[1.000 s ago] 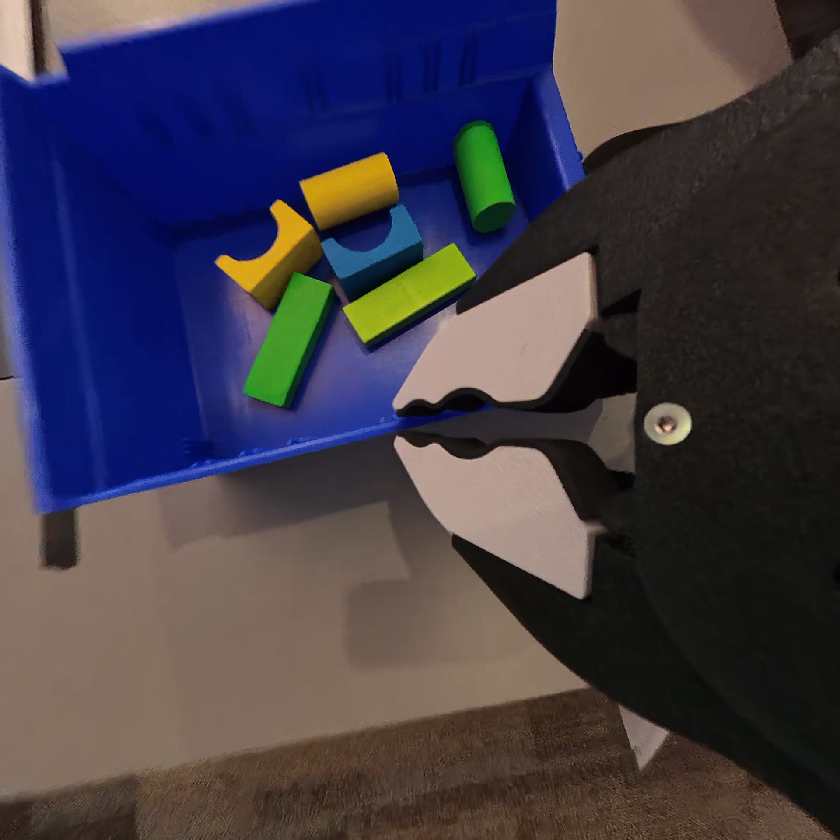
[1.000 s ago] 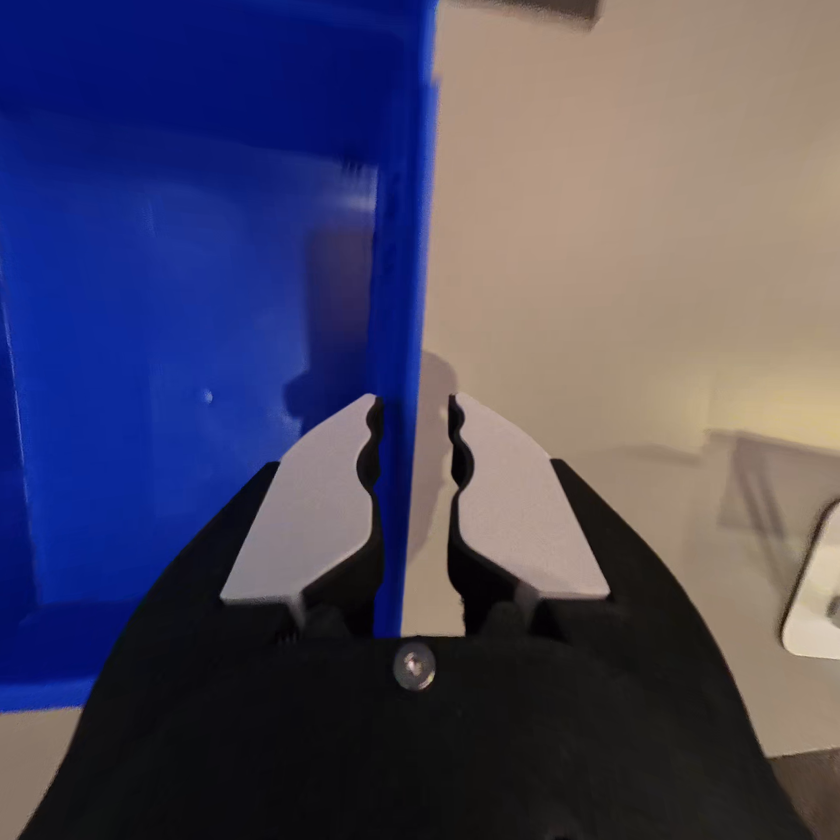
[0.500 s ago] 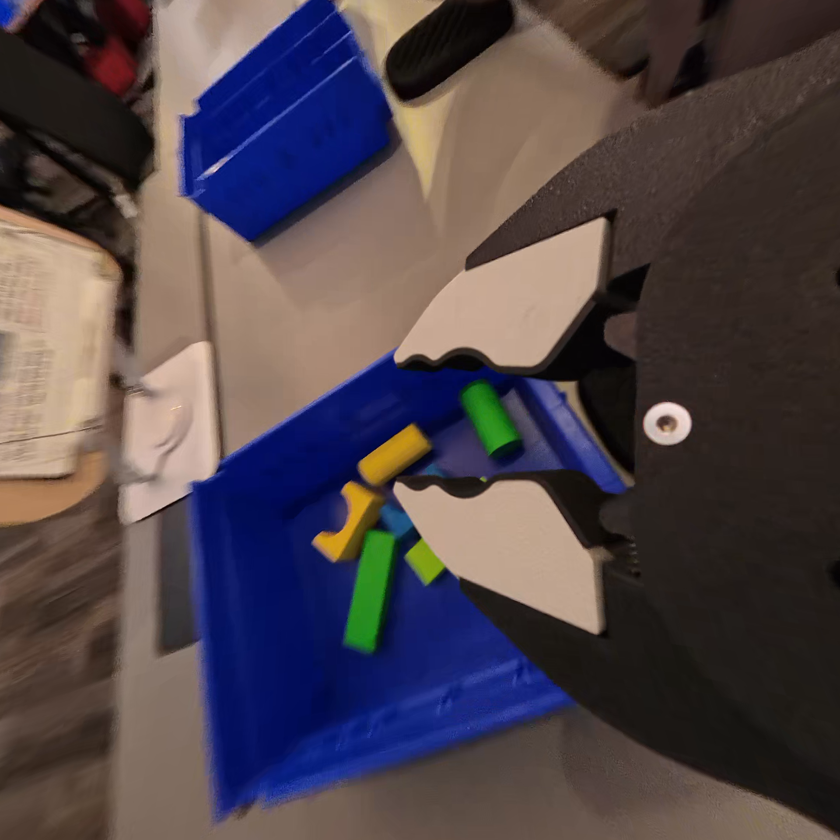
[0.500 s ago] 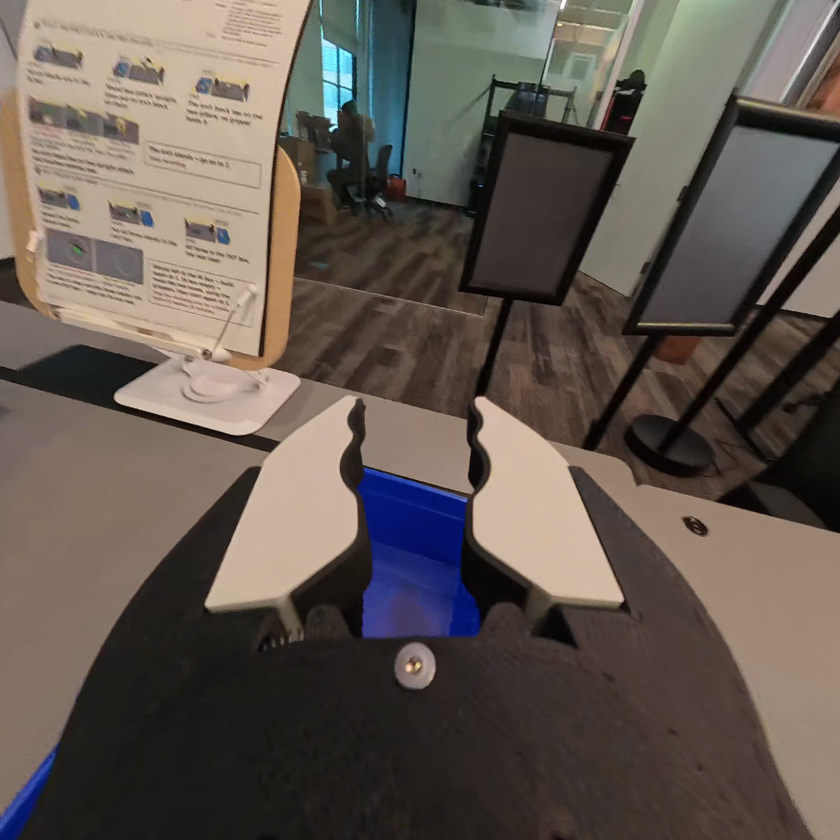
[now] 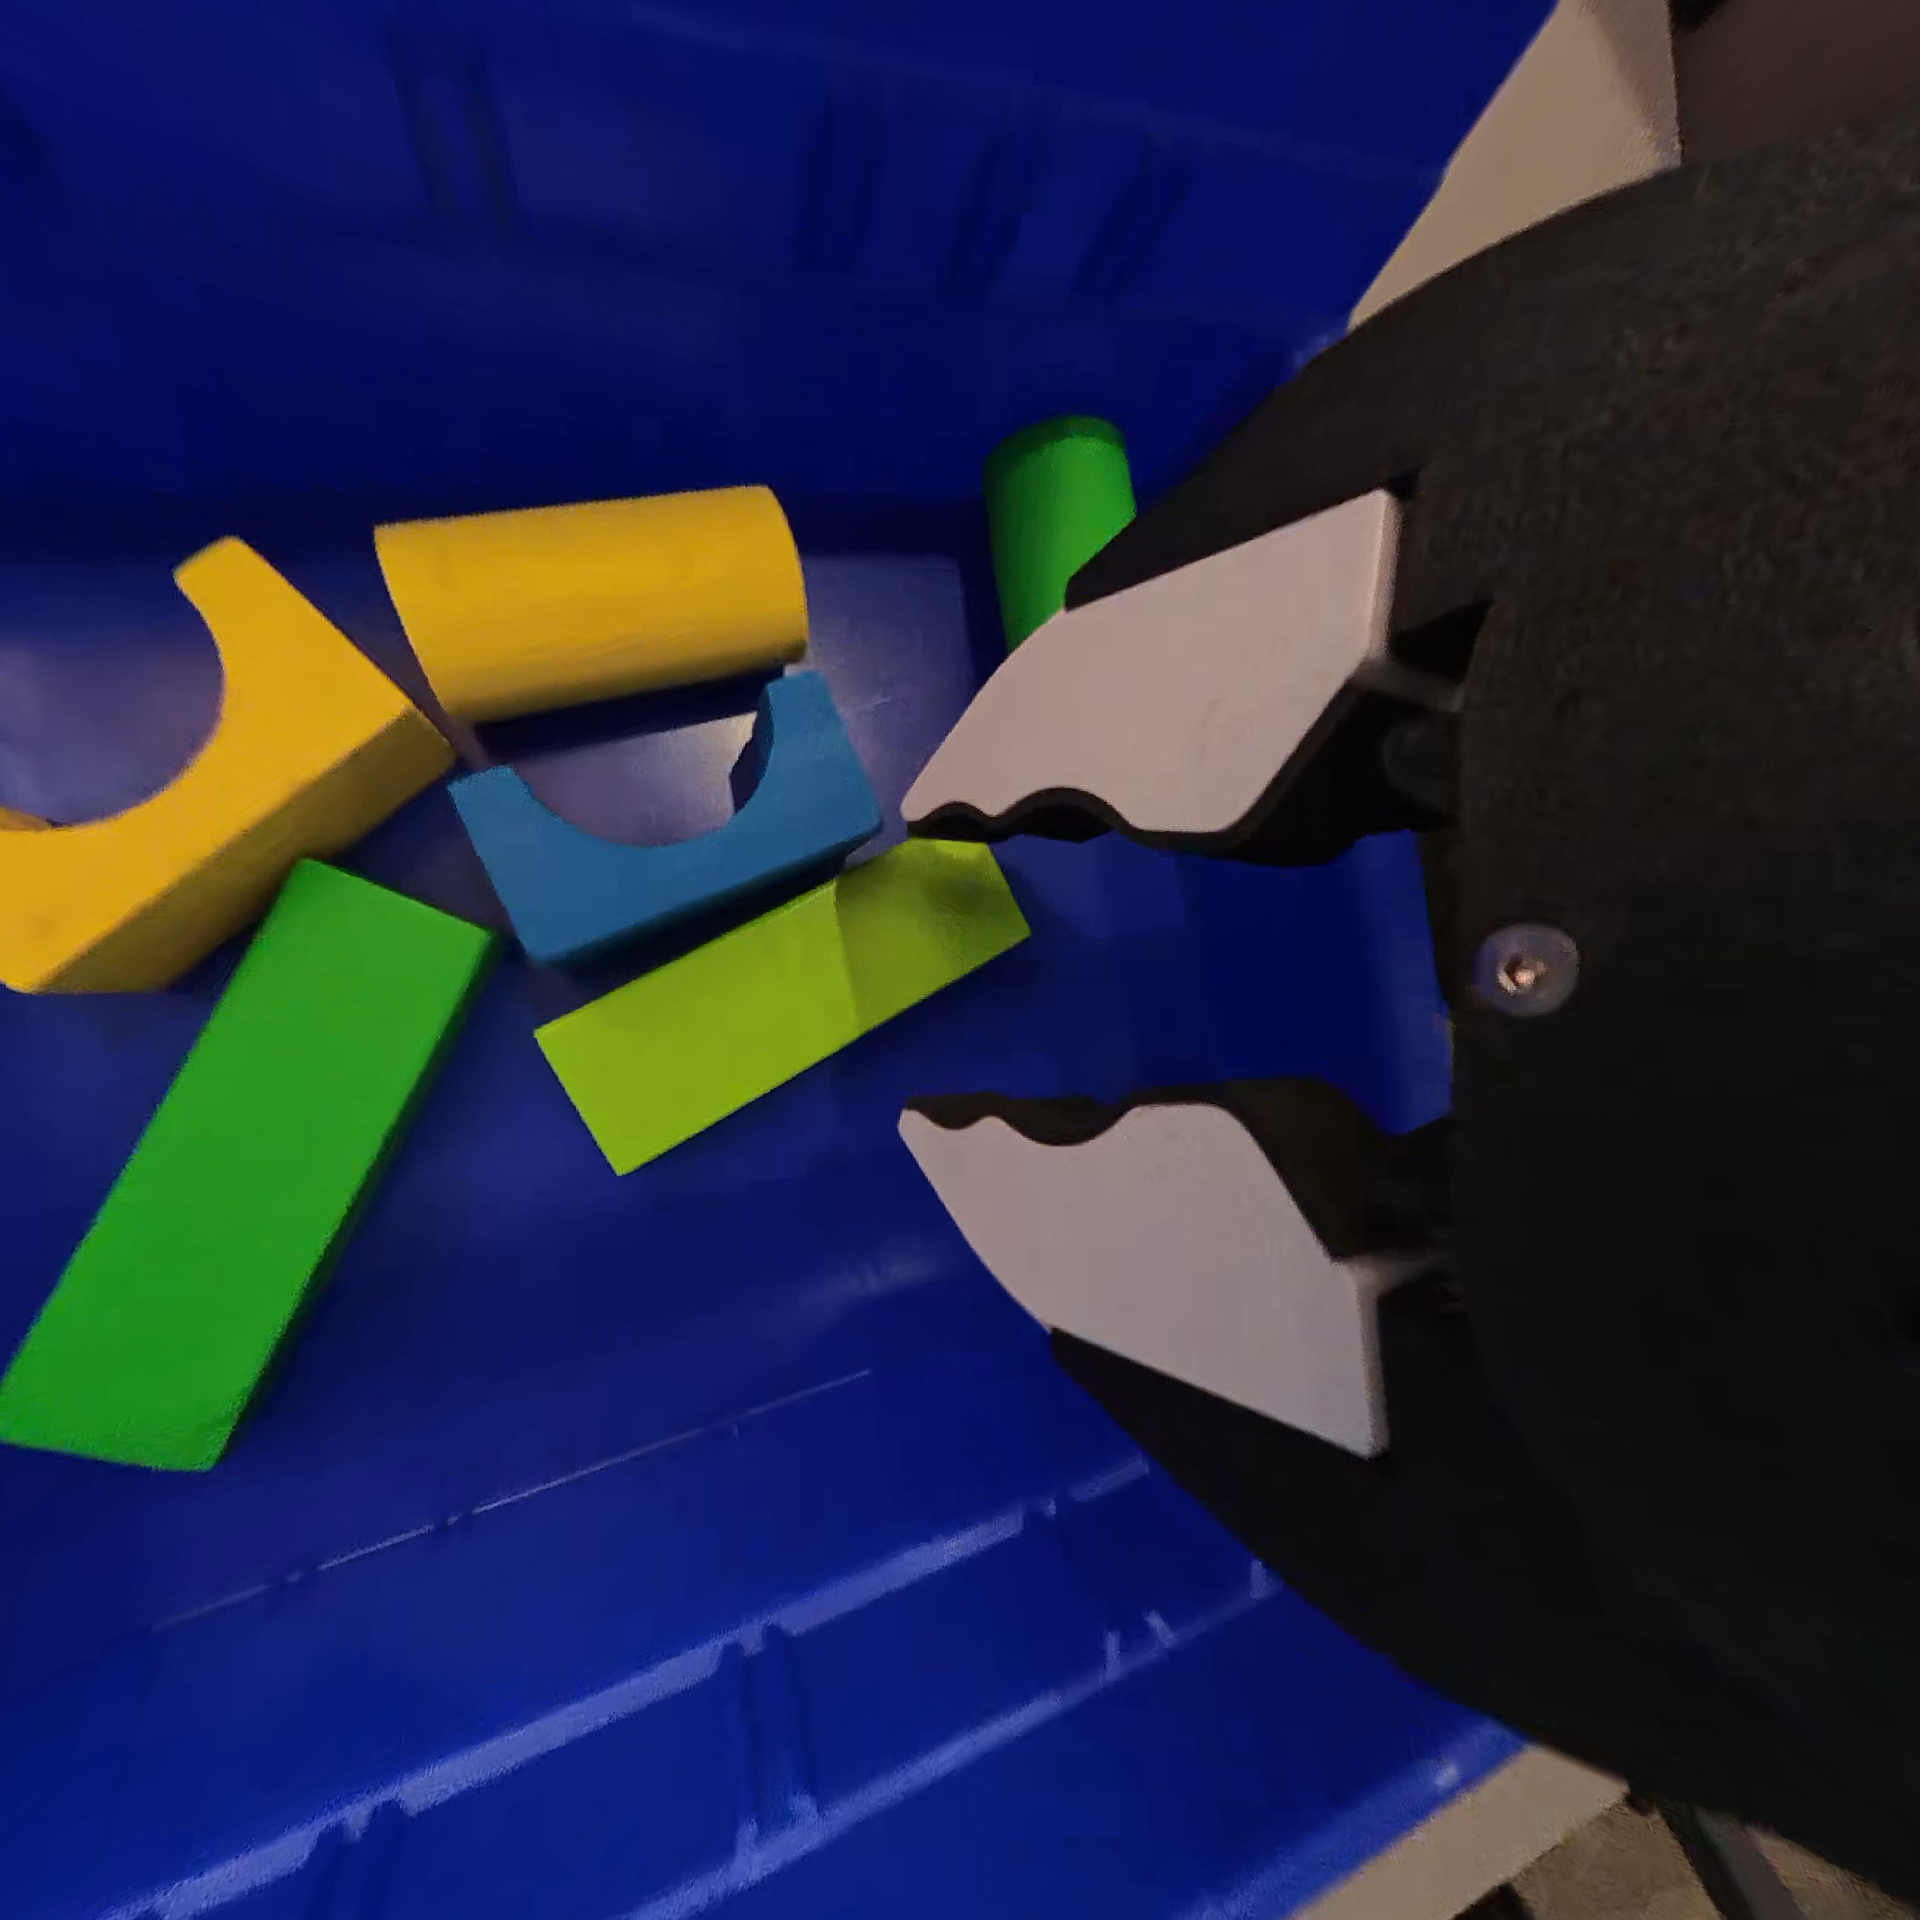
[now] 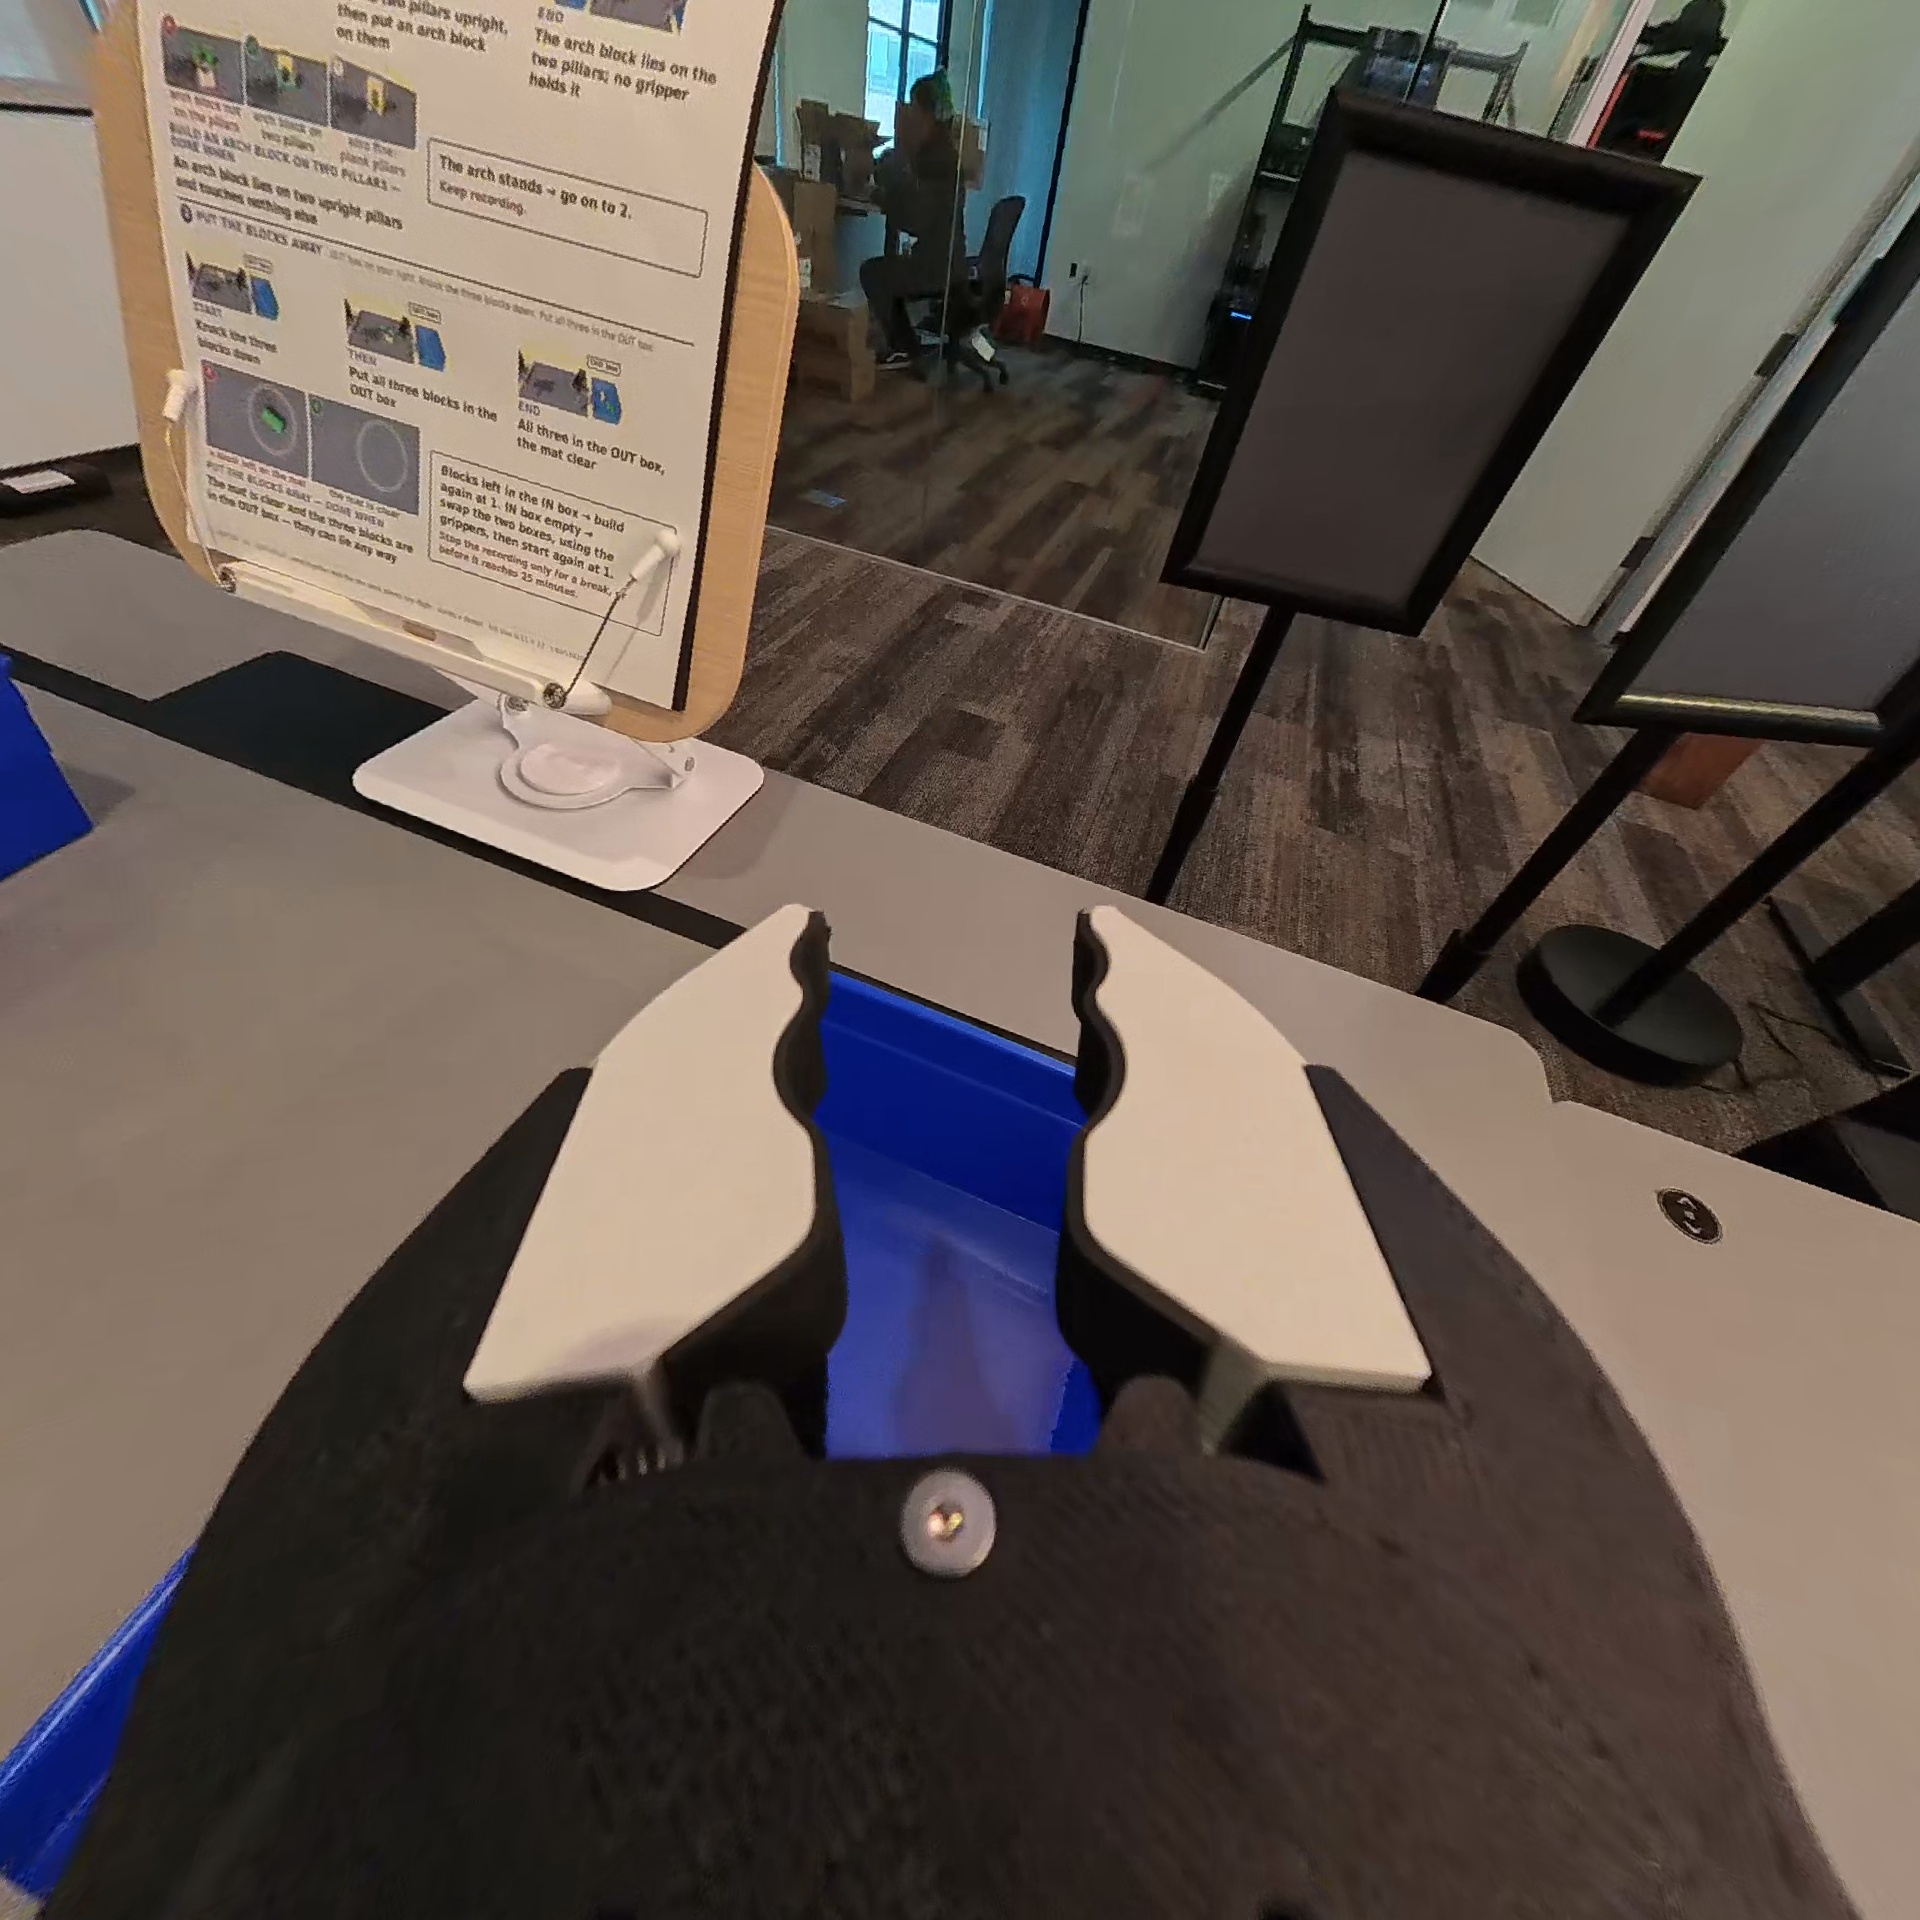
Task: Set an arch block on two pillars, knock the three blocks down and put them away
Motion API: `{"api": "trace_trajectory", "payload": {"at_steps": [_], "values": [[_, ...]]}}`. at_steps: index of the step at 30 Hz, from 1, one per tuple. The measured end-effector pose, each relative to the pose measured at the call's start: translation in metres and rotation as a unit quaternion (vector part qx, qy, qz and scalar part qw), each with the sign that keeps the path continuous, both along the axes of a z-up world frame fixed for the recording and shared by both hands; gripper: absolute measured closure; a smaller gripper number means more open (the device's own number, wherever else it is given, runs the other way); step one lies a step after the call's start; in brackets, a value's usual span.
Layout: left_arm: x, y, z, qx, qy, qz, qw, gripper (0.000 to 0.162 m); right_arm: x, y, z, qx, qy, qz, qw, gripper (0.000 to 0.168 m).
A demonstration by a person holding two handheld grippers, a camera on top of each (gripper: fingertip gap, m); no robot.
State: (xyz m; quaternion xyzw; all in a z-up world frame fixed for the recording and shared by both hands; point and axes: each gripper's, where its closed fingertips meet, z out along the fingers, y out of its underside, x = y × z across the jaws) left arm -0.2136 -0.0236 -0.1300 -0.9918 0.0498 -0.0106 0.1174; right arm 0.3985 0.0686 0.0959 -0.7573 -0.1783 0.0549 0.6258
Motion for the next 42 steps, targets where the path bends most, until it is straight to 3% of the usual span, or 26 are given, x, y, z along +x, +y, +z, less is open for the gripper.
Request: {"api": "trace_trajectory", "payload": {"at_steps": [2, 7, 13, 20, 26, 30, 32, 42], "values": [[0.004, 0.002, -0.008, -0.010, -0.015, 0.013, 1.000, 0.107, 0.002, -0.002, 0.001, -0.002, 0.007, 0.004, 1.000, 0.122], [0.005, 0.014, -0.011, -0.013, -0.024, 0.037, 0.999, 0.107, 0.002, -0.001, -0.005, -0.020, 0.008, 0.013, 1.000, 0.122], [0.009, 0.009, -0.011, -0.061, -0.018, 0.026, 0.998, 0.120, 0.002, -0.001, -0.012, -0.034, -0.021, 0.013, 0.999, 0.121], [-0.004, 0.009, -0.023, -0.104, 0.048, 0.017, 0.993, 0.112, -0.002, 0.002, -0.021, -0.051, -0.031, 0.017, 0.998, 0.121], [-0.001, 0.010, -0.027, -0.156, 0.023, 0.030, 0.987, 0.122, -0.007, 0.005, -0.029, -0.061, -0.067, 0.012, 0.996, 0.122], [-0.011, -0.026, -0.026, -0.310, 0.056, 0.001, 0.949, 0.127, -0.011, 0.006, -0.033, -0.064, -0.094, 0.011, 0.993, 0.122], [-0.012, -0.028, -0.027, -0.337, 0.054, -0.003, 0.940, 0.128, -0.011, 0.007, -0.034, -0.062, -0.099, 0.010, 0.993, 0.122], [-0.012, -0.027, -0.027, -0.291, 0.054, -0.035, 0.954, 0.128, -0.007, 0.009, -0.045, -0.085, -0.108, 0.010, 0.990, 0.121]]}}
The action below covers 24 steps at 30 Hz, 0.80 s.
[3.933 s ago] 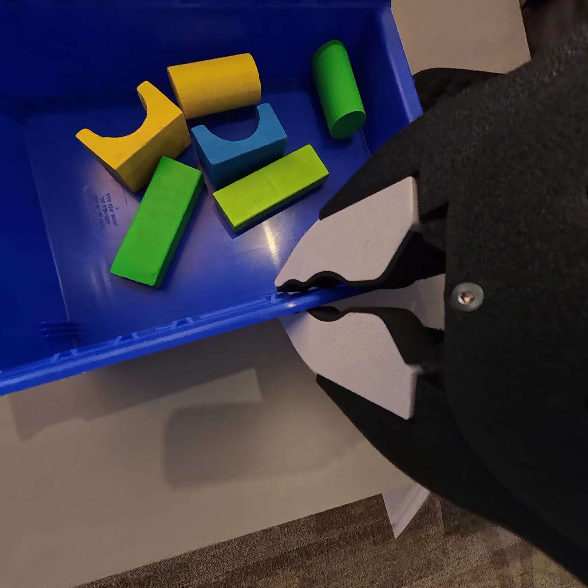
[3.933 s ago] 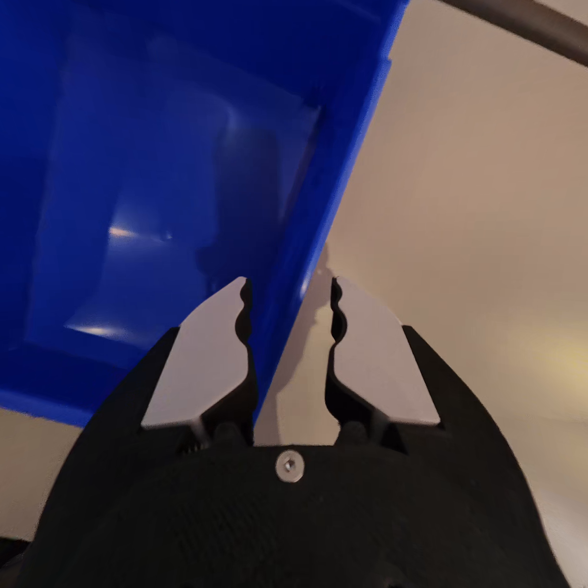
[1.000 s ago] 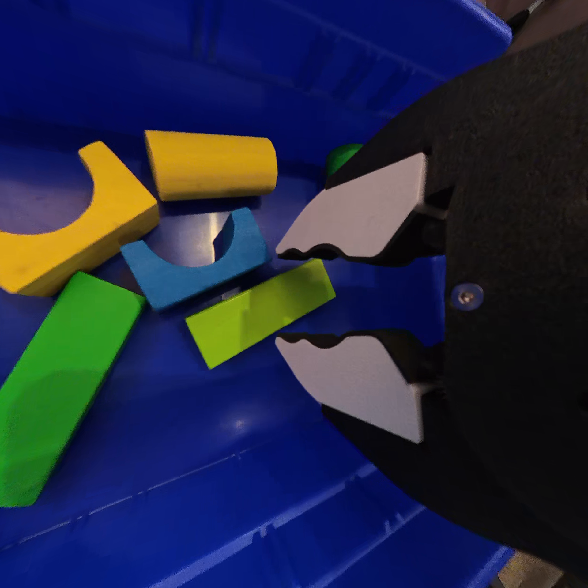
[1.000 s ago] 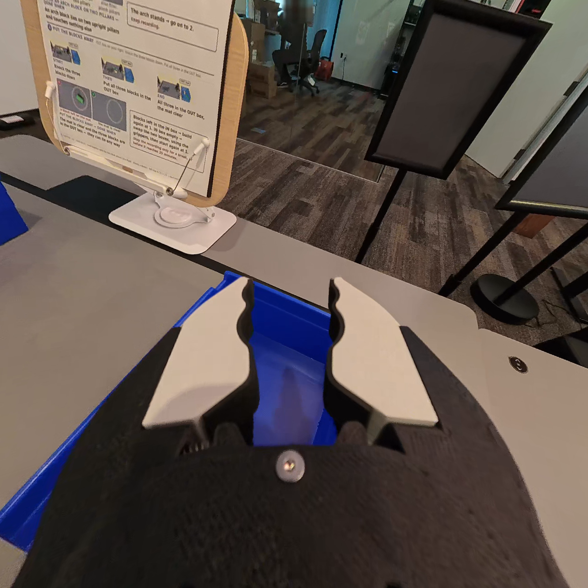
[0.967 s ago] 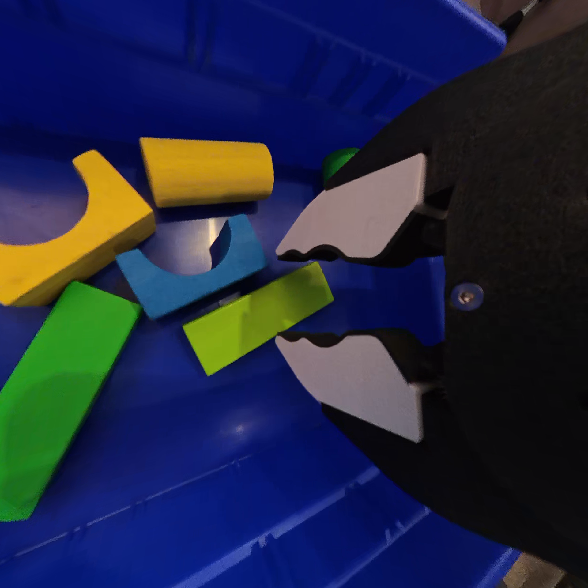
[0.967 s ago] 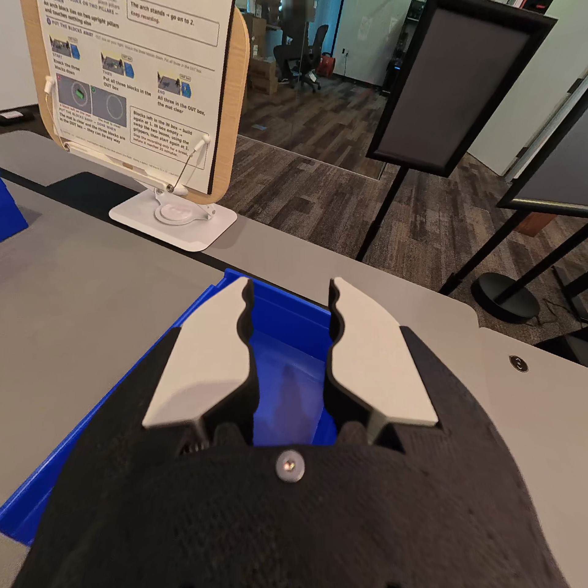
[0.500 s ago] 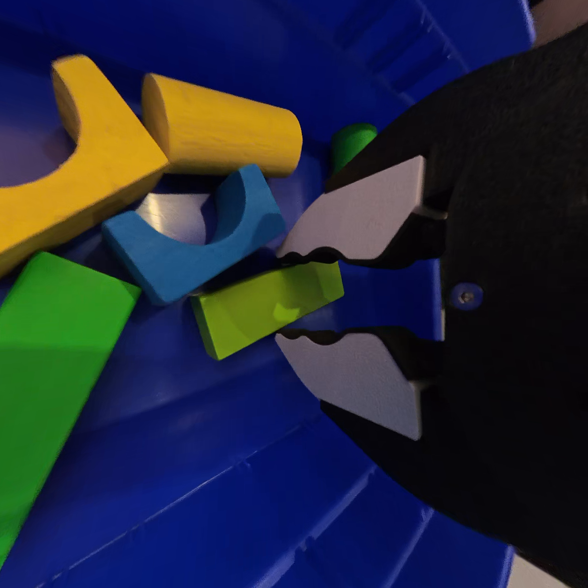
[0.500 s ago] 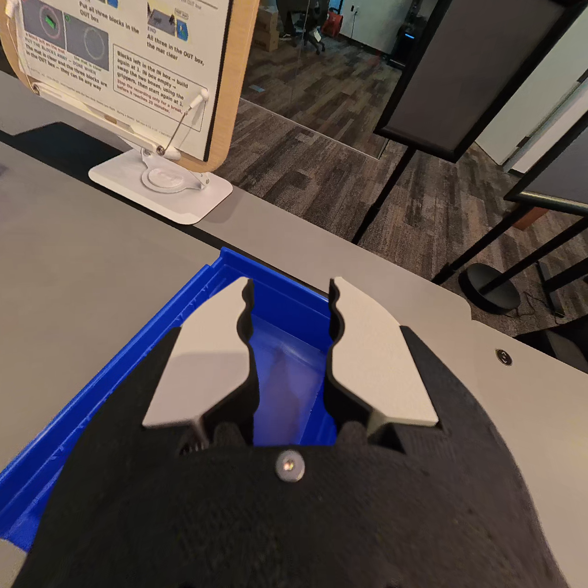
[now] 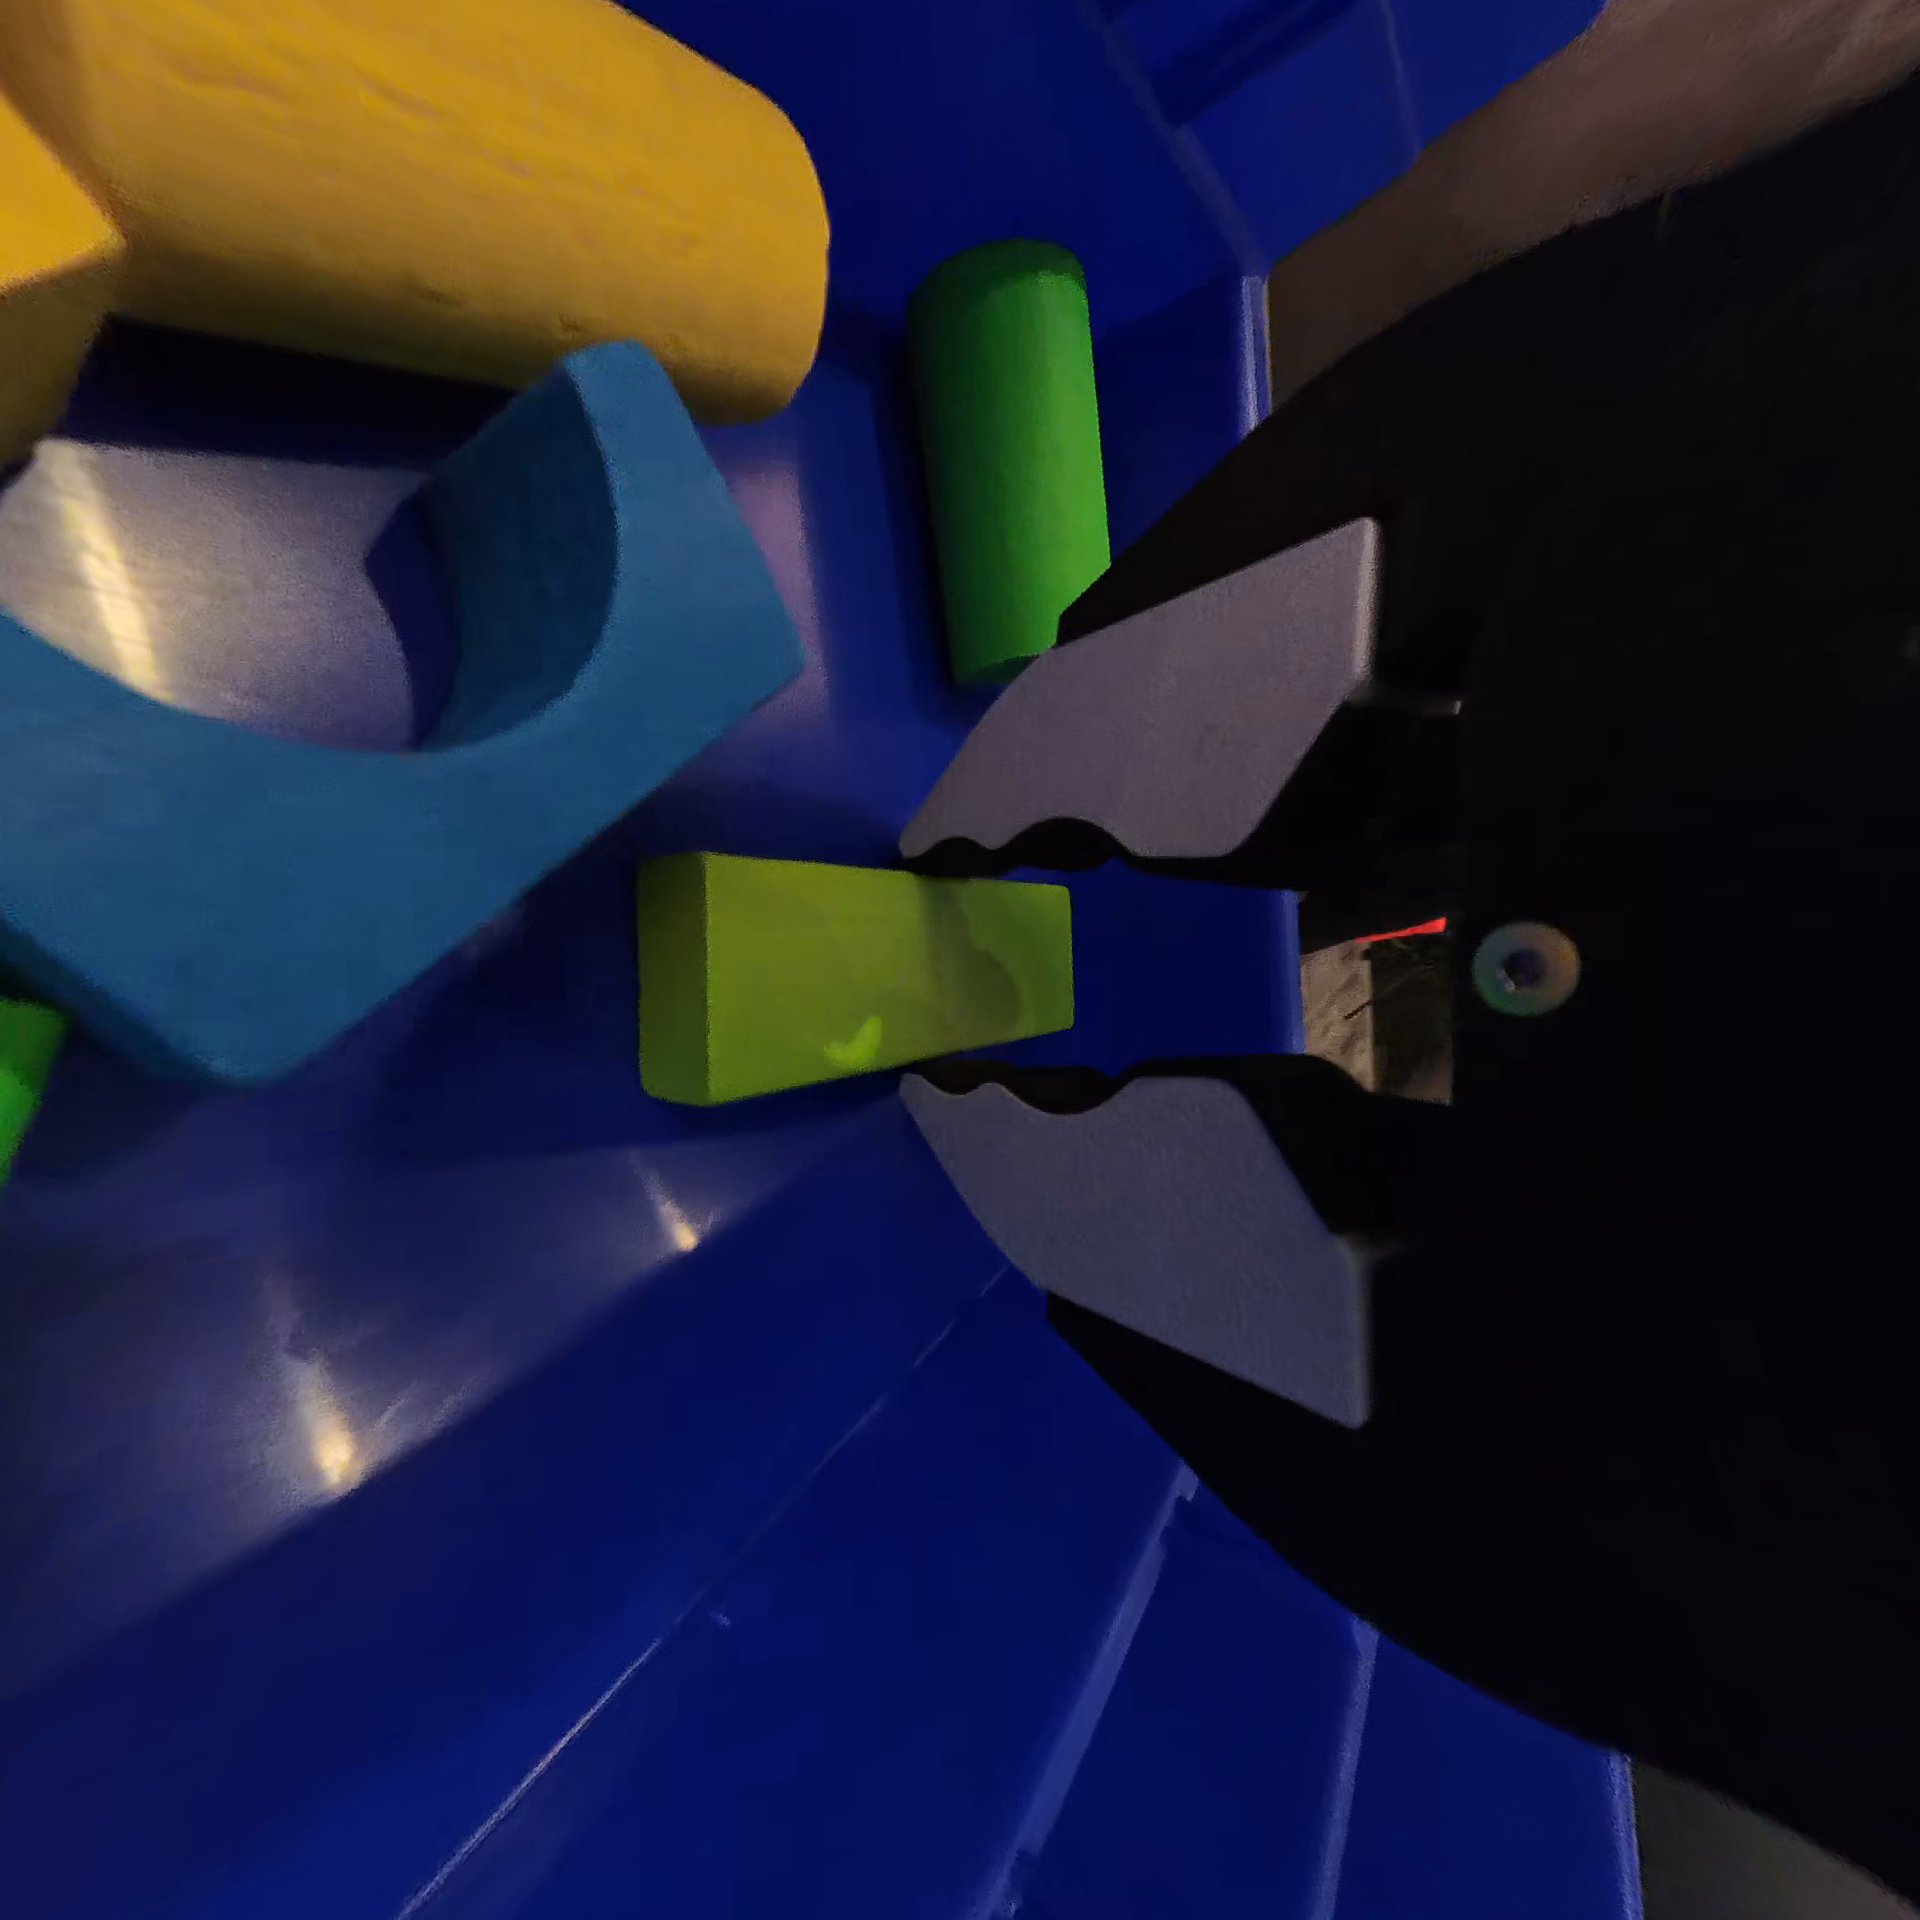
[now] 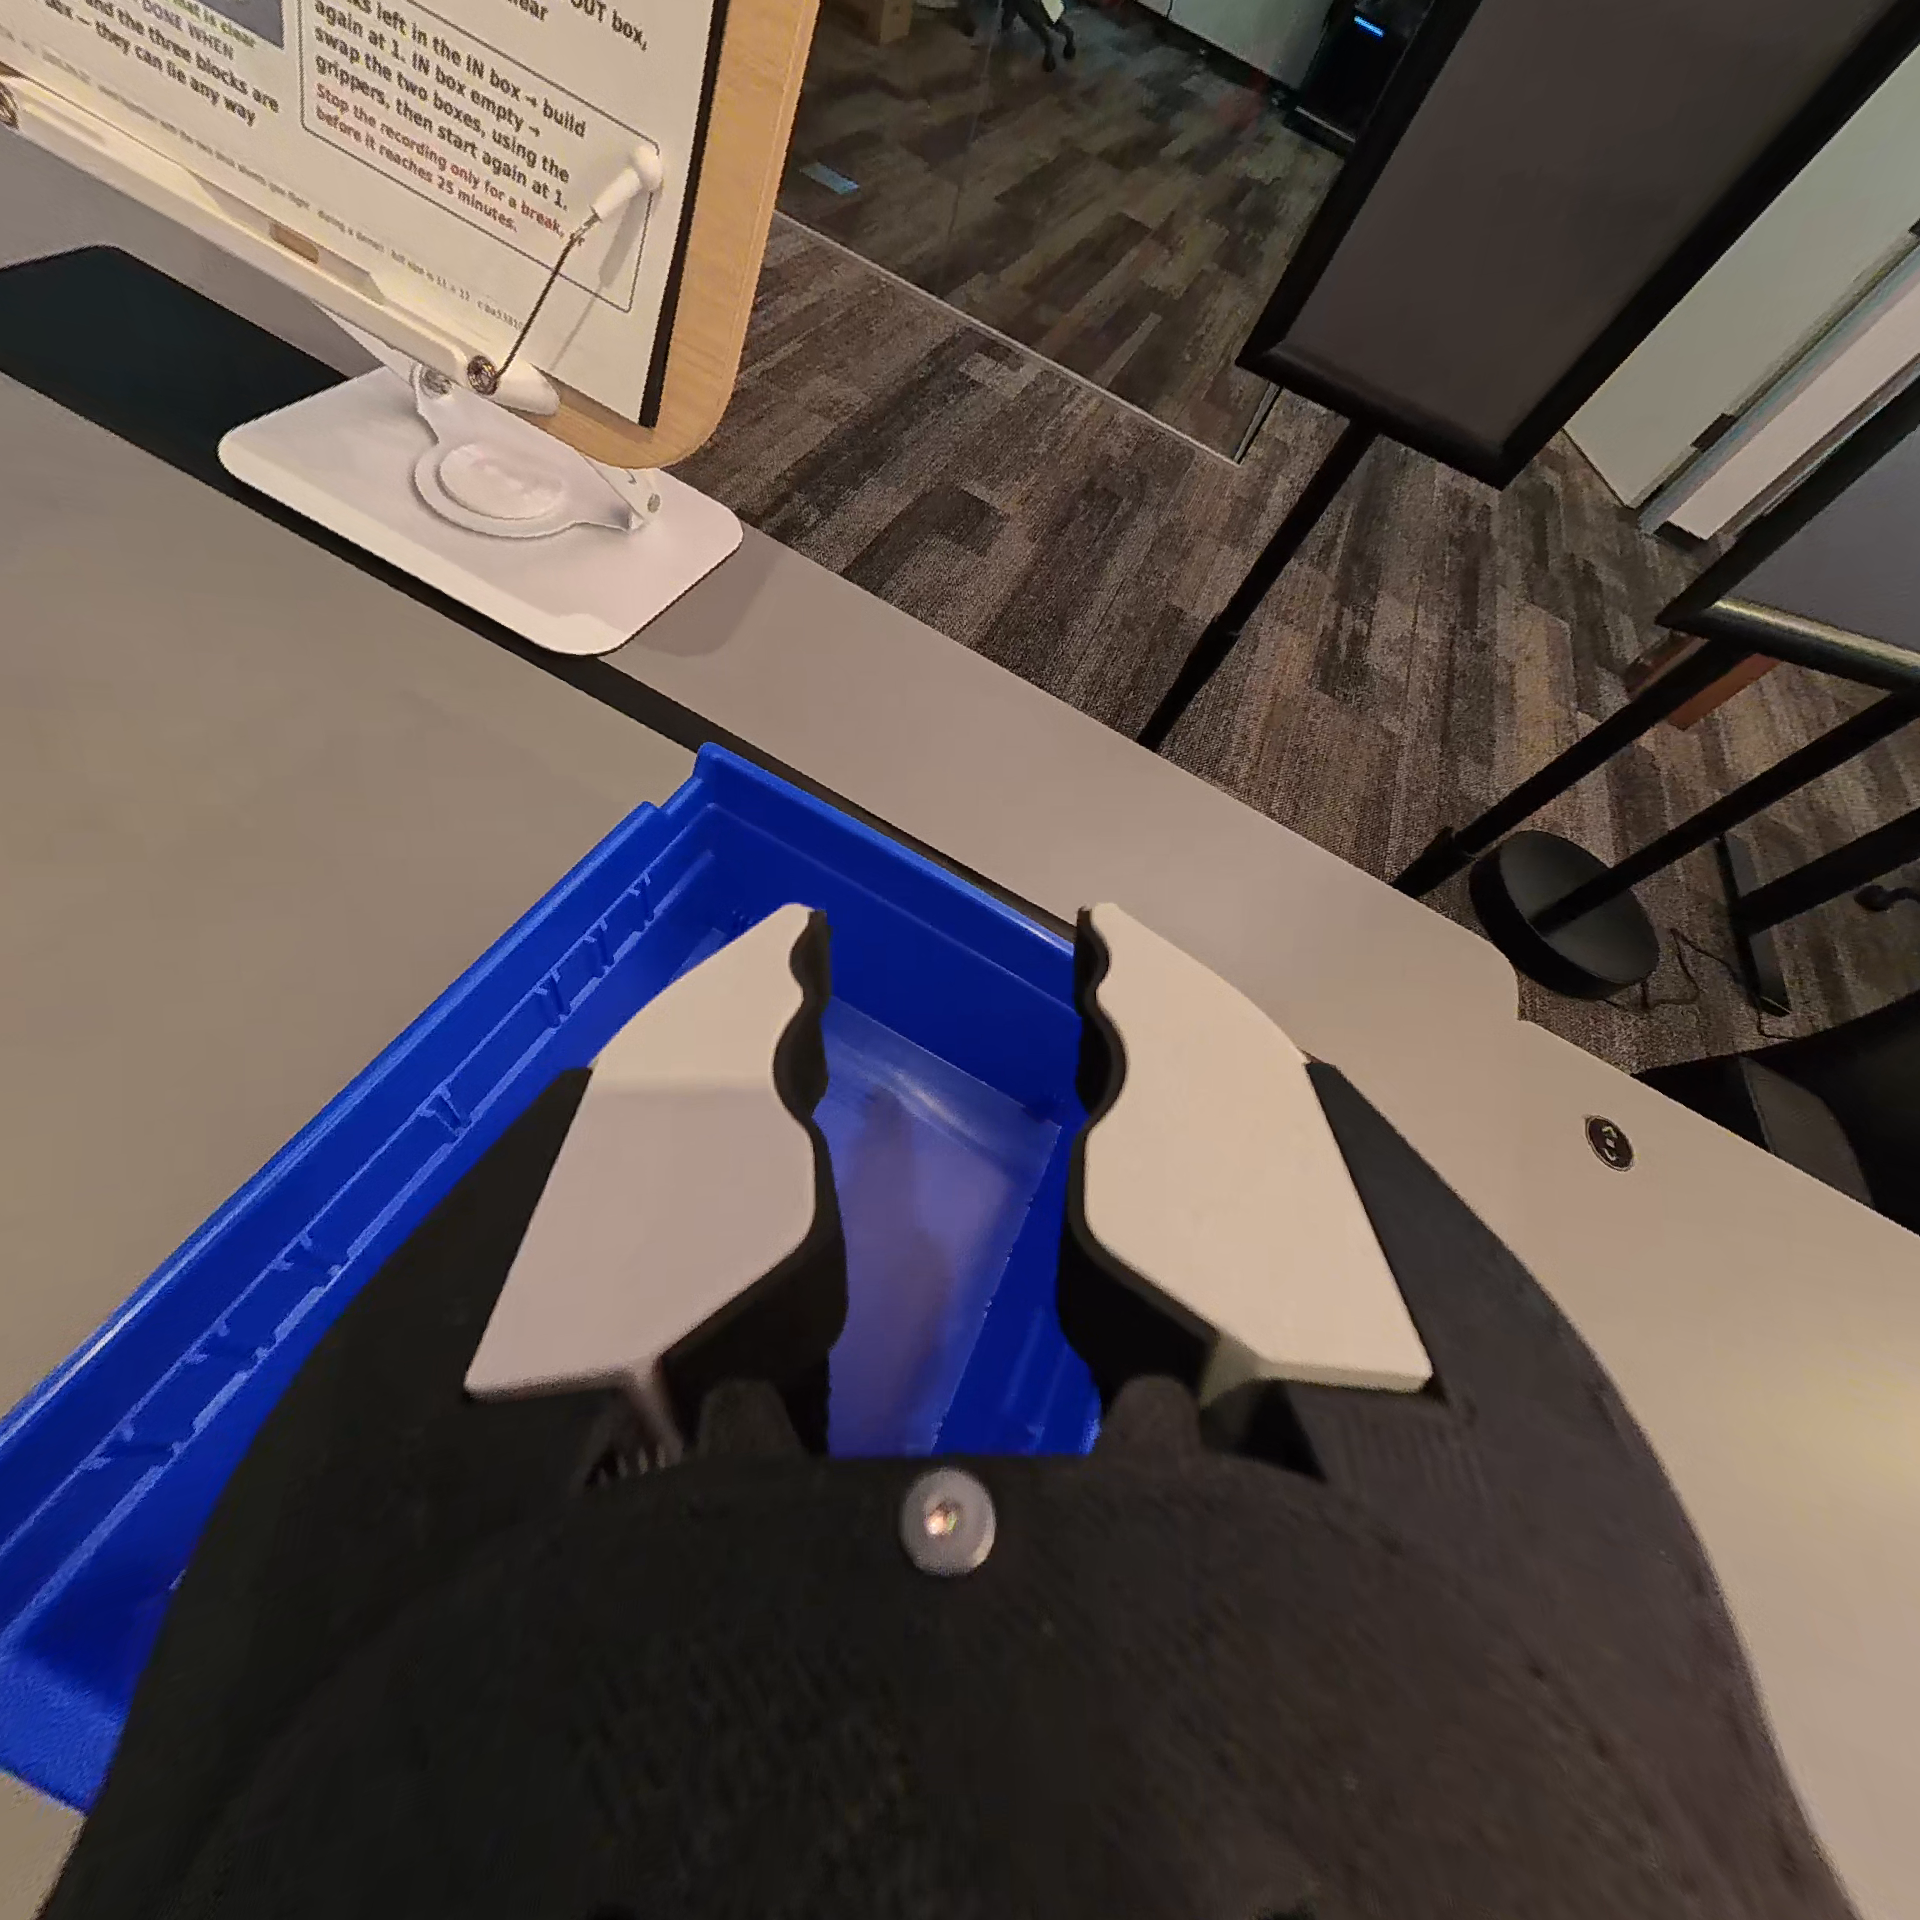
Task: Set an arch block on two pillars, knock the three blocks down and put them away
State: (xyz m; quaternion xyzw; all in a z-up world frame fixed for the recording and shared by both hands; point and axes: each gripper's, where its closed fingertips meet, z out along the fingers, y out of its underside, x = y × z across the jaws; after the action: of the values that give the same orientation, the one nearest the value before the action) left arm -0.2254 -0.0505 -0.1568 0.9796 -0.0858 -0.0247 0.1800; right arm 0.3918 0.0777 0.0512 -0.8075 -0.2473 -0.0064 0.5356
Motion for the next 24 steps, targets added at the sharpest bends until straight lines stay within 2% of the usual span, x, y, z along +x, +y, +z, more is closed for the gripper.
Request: {"api": "trace_trajectory", "payload": {"at_steps": [4, 6, 8, 10, 12, 13, 15, 16, 17, 18, 19, 21, 22, 24], "values": [[-0.007, 0.002, 0.003, 0.046, 0.002, -0.038, 0.998, 0.129, -0.002, 0.000, -0.006, -0.010, -0.015, 0.003, 1.000, 0.122], [-0.012, 0.007, 0.016, 0.092, 0.008, -0.050, 0.994, 0.129, -0.002, 0.001, -0.008, -0.011, -0.024, 0.002, 1.000, 0.122], [-0.010, 0.018, 0.042, 0.171, -0.007, -0.044, 0.984, 0.129, -0.002, 0.002, -0.010, -0.013, -0.025, 0.002, 1.000, 0.122], [0.007, 0.031, 0.081, 0.270, -0.052, -0.045, 0.960, 0.129, -0.001, 0.004, -0.012, -0.016, -0.024, 0.001, 1.000, 0.122], [0.047, 0.044, 0.132, 0.385, -0.131, -0.073, 0.911, 0.129, -0.001, 0.006, -0.015, -0.020, -0.026, -0.001, 0.999, 0.122], [0.074, 0.048, 0.160, 0.442, -0.180, -0.096, 0.873, 0.129, -0.001, 0.007, -0.017, -0.023, -0.030, -0.001, 0.999, 0.122], [0.135, 0.050, 0.208, 0.546, -0.277, -0.144, 0.777, 0.129, -0.003, 0.009, -0.021, -0.028, -0.039, -0.002, 0.999, 0.122], [0.162, 0.047, 0.223, 0.579, -0.318, -0.158, 0.734, 0.129, -0.004, 0.009, -0.023, -0.031, -0.044, -0.001, 0.999, 0.122], [0.188, 0.043, 0.227, 0.596, -0.353, -0.160, 0.703, 0.129, -0.006, 0.009, -0.025, -0.034, -0.049, 0.000, 0.998, 0.122], [0.212, 0.039, 0.222, 0.595, -0.385, -0.164, 0.686, 0.129, -0.009, 0.009, -0.027, -0.037, -0.055, 0.003, 0.998, 0.122], [0.237, 0.035, 0.210, 0.577, -0.416, -0.177, 0.680, 0.129, -0.012, 0.009, -0.030, -0.039, -0.061, 0.006, 0.997, 0.122], [0.278, 0.029, 0.172, 0.526, -0.449, -0.219, 0.688, 0.129, -0.018, 0.009, -0.034, -0.043, -0.076, 0.013, 0.996, 0.122], [0.291, 0.032, 0.152, 0.515, -0.439, -0.232, 0.698, 0.129, -0.021, 0.009, -0.036, -0.045, -0.084, 0.016, 0.995, 0.122], [0.316, 0.038, 0.119, 0.505, -0.428, -0.268, 0.700, 0.129, -0.028, 0.009, -0.040, -0.048, -0.098, 0.024, 0.994, 0.122]]}}
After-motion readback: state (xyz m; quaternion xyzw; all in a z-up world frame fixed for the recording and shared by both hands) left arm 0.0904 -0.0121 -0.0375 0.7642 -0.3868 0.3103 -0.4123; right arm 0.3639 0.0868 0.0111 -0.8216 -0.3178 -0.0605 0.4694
